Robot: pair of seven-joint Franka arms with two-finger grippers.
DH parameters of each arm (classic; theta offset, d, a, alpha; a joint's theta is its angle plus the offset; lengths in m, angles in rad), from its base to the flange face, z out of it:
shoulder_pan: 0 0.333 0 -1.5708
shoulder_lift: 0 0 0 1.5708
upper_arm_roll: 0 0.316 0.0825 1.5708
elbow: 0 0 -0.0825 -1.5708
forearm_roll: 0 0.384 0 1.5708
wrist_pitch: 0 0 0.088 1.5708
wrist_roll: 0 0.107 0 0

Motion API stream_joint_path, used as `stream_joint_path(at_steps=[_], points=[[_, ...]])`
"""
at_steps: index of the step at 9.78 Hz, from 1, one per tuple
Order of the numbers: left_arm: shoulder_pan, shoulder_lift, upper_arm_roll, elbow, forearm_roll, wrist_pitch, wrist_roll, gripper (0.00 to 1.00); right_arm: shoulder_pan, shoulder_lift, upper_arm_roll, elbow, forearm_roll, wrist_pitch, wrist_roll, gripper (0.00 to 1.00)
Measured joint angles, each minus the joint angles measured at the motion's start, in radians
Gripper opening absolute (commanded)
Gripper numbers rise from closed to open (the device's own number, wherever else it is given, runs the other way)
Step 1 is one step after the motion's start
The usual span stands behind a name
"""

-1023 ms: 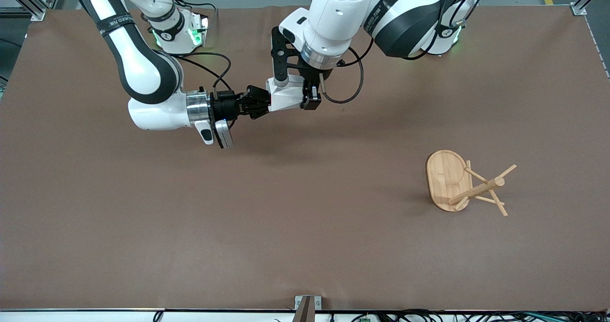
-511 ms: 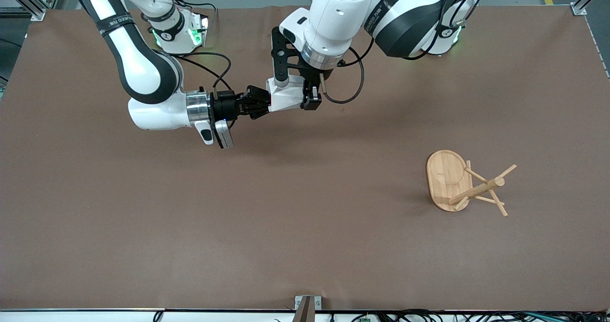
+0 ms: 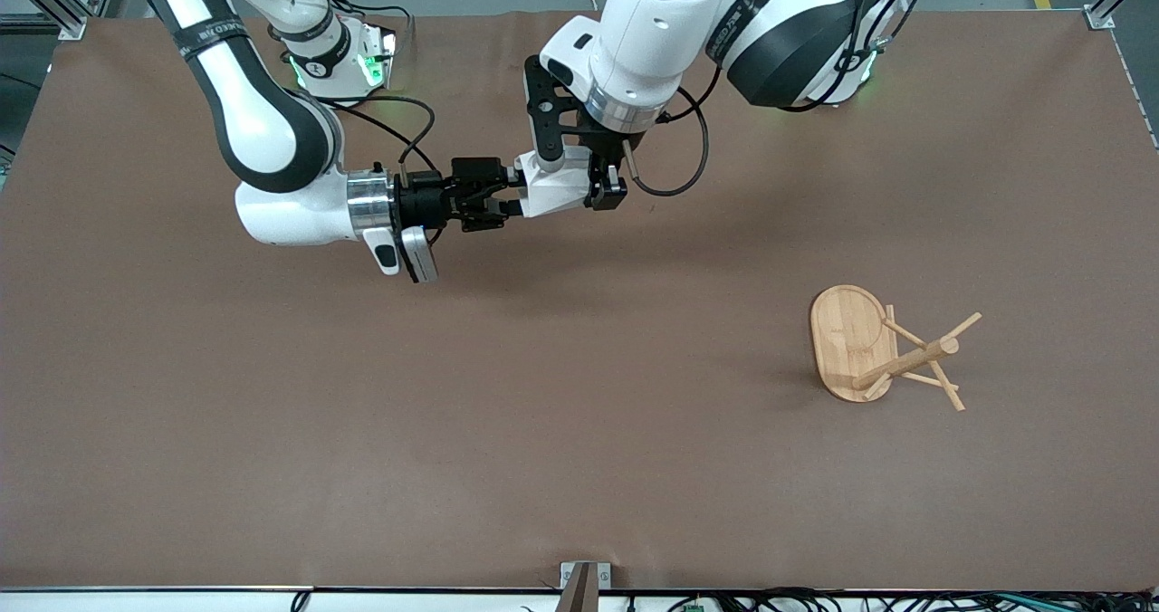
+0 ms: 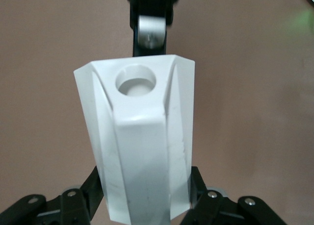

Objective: Hang cup on rack
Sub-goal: 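Open the right gripper and withdraw it while the left gripper holds the cup, then carry the cup with the left gripper over the wooden rack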

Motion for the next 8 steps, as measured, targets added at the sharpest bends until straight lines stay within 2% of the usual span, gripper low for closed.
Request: stream_joint_path(at_steps=[1, 3, 6, 8], points=[[0.007, -0.003, 0.0, 0.0, 0.0, -0.011, -0.006, 0.07, -0.008, -0.014, -0.006, -0.003, -0.025, 0.055, 0.006, 1.0], [0.026, -0.004, 0.0, 0.0, 0.0, -0.019, -0.064, 0.07, -0.022, -0.031, -0.068, -0.004, -0.194, 0.086, 0.071, 1.0], [0.035, -0.012, 0.0, 0.002, -0.001, -0.019, -0.282, 0.07, -0.036, -0.055, -0.206, 0.025, -0.564, 0.085, 0.238, 1.0], [0.041, -0.015, 0.0, 0.004, -0.001, -0.019, -0.443, 0.07, -0.038, -0.078, -0.287, 0.043, -0.857, 0.085, 0.341, 1.0]])
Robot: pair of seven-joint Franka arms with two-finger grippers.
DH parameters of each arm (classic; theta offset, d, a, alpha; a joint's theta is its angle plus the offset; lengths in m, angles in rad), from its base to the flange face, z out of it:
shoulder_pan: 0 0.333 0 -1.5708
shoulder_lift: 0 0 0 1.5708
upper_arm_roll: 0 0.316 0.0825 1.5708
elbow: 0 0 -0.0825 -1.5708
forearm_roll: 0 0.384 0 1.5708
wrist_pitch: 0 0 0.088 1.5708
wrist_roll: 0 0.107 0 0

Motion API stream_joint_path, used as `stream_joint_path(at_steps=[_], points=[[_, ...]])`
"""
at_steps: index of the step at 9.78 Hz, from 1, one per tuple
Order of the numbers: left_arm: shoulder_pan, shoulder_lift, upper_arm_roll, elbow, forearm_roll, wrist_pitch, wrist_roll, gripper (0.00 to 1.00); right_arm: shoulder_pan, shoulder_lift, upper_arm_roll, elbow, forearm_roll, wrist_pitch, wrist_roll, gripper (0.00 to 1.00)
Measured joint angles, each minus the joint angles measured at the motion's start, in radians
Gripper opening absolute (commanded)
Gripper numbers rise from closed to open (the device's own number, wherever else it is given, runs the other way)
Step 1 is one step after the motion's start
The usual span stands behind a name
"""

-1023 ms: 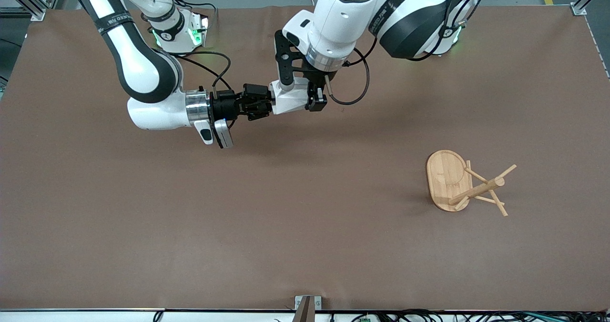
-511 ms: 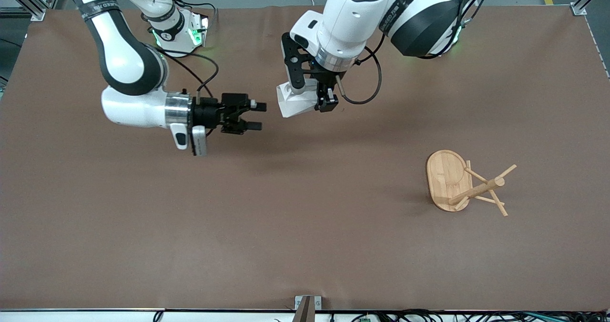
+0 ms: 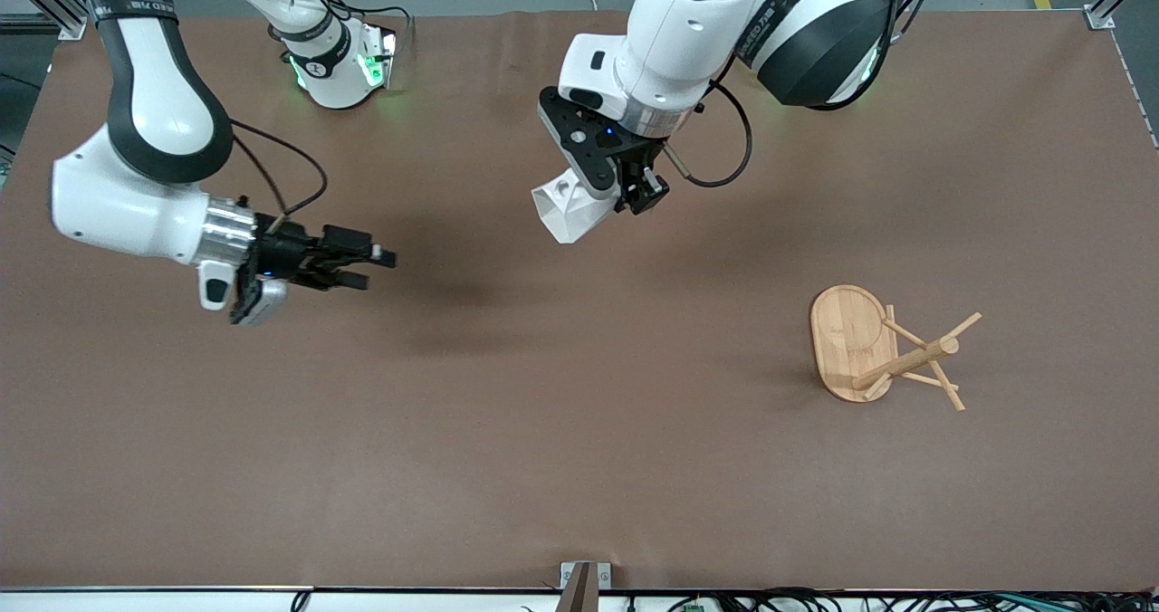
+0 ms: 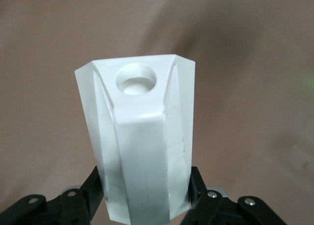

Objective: Hang cup on rack
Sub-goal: 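Carry the cup with the left gripper over the wooden rack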

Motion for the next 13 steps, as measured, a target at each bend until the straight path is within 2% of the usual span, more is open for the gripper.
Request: stream_joint_path(at_steps=[2, 5, 7, 10, 12, 13], points=[[0.018, 0.0, 0.001, 0.0, 0.0, -0.001, -0.159, 0.07, -0.001, -0.024, -0.063, 0.002, -0.288, -0.001, 0.117, 1.0], [0.045, 0.001, 0.002, -0.012, 0.0, -0.006, -0.214, 0.07, -0.002, -0.034, -0.186, 0.046, -0.514, -0.009, 0.158, 1.0], [0.092, 0.003, 0.004, -0.028, 0.001, -0.006, -0.215, 0.07, -0.005, -0.041, -0.216, 0.168, -0.581, -0.15, 0.21, 1.0], [0.183, 0.004, 0.006, -0.059, 0.001, -0.011, -0.207, 0.07, -0.005, -0.065, -0.223, 0.38, -0.639, -0.414, 0.311, 1.0], [0.248, 0.001, 0.016, -0.113, 0.001, -0.006, -0.142, 0.07, -0.004, -0.071, -0.222, 0.5, -0.661, -0.577, 0.366, 1.0], [0.258, -0.009, 0.044, -0.16, 0.001, 0.026, -0.097, 0.07, -0.002, -0.076, -0.22, 0.536, -0.662, -0.635, 0.416, 1.0]])
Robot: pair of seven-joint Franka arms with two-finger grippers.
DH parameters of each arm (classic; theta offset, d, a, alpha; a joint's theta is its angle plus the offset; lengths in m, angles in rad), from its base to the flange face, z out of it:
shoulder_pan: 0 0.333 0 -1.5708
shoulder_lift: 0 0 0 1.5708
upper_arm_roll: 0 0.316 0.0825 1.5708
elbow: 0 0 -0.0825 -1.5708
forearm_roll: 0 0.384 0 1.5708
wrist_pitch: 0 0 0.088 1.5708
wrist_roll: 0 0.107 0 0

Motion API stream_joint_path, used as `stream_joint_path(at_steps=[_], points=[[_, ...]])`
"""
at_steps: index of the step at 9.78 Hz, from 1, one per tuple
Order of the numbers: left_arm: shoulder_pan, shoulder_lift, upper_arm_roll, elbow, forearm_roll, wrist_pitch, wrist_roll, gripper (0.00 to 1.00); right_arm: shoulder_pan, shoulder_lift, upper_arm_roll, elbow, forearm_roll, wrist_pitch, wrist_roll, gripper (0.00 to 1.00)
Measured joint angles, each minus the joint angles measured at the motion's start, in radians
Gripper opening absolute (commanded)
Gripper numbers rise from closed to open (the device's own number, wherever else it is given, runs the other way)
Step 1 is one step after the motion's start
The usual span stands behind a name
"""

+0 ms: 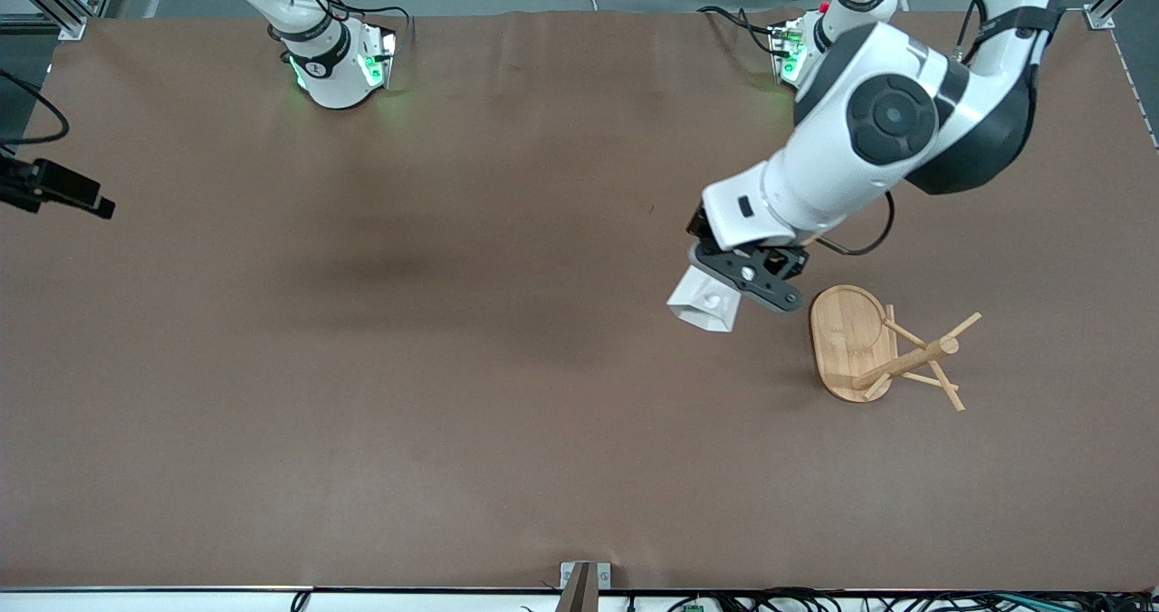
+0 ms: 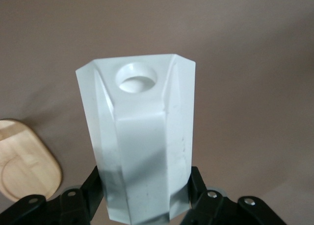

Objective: Hang cup on rack
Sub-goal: 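Carry the cup with the left gripper over the wooden rack, then lower the cup with the left gripper onto a rack peg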

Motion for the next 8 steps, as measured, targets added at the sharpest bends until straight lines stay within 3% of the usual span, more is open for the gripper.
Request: stream_joint_path(at_steps=[4, 8], points=[[0.012, -0.142, 0.132, -0.328, -0.031, 0.218, 0.175, 0.07, -0.002, -0.033, -0.005, 0.019, -0.008, 0.023, 0.04, 1.0], [0.056, -0.24, 0.209, -0.519, -0.066, 0.321, 0.305, 0.07, -0.005, -0.033, -0.005, 0.019, -0.015, 0.047, 0.018, 1.0]])
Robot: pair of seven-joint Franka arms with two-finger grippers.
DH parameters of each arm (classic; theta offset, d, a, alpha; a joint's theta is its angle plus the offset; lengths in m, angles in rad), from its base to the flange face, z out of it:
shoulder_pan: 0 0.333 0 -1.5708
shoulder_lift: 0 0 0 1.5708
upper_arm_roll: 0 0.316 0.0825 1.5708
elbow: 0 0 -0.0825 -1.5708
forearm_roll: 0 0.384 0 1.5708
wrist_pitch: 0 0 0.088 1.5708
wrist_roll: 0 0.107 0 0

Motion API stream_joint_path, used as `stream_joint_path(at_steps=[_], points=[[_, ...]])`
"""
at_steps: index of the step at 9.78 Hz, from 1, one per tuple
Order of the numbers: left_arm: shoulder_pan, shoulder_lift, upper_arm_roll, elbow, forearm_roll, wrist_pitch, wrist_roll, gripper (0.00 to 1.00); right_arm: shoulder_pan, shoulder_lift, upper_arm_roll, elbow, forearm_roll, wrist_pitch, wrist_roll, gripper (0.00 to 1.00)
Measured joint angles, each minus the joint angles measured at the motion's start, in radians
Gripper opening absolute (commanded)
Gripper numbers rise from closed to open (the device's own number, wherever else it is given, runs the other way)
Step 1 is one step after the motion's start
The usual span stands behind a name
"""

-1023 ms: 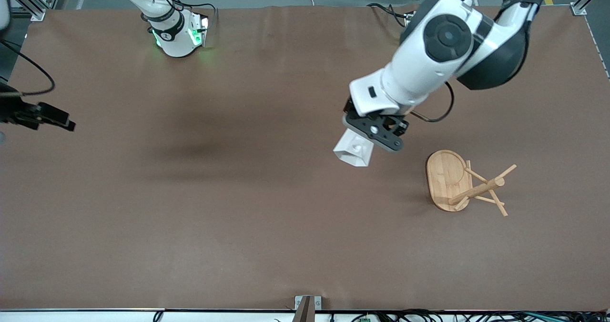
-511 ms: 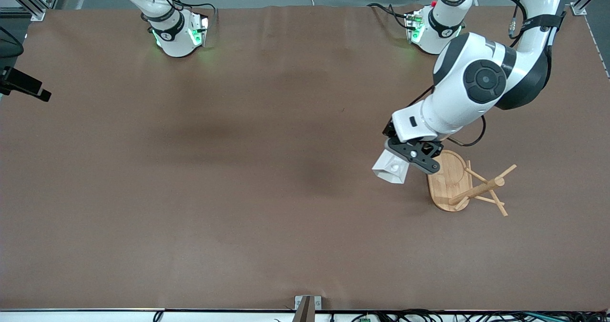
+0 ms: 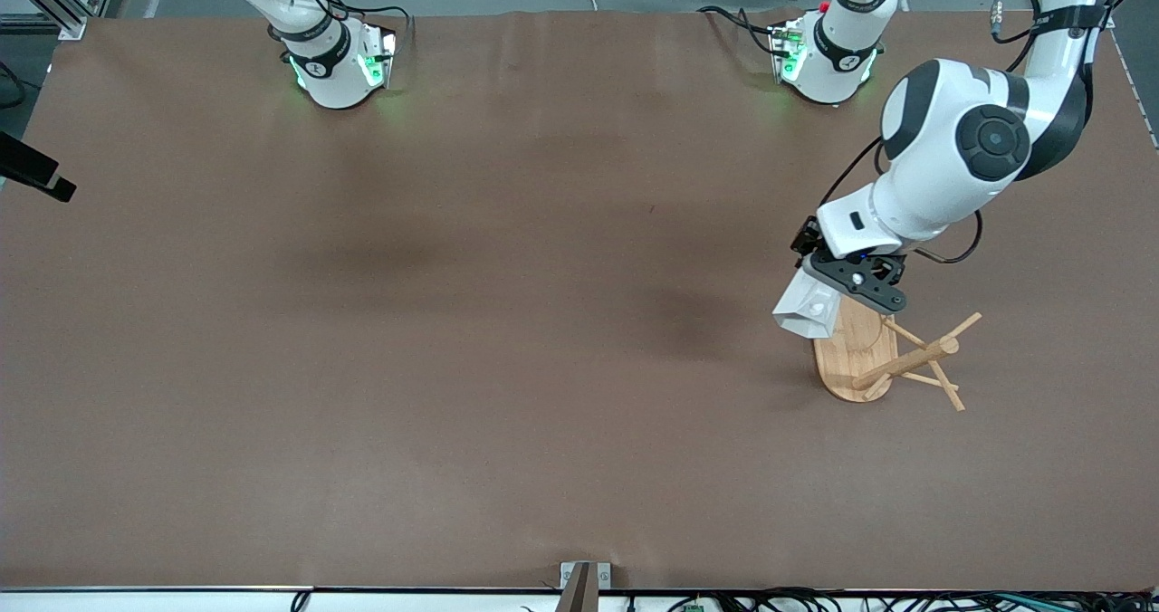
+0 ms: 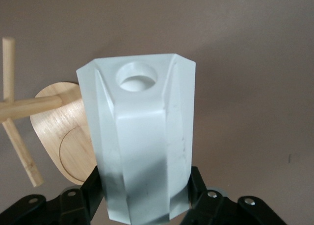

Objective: Hang cup on rack
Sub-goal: 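Lower the cup with the left gripper onto a rack peg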

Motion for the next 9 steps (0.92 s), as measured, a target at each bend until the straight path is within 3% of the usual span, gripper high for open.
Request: stream_joint_path(at_steps=[3, 6, 9], points=[[0.002, -0.008, 0.082, -0.021, -0.089, 0.01, 0.161, 0.07, 0.001, 0.0, 0.003, 0.0, -0.022, -0.013, -0.022, 1.0], [0.003, -0.01, 0.099, -0.021, -0.095, 0.014, 0.176, 0.07, 0.002, 0.001, 0.005, 0.0, -0.022, -0.028, -0.022, 1.0], [0.01, -0.012, 0.139, -0.02, -0.171, 0.017, 0.21, 0.07, 0.002, 0.001, 0.004, 0.0, -0.022, -0.025, -0.022, 1.0]])
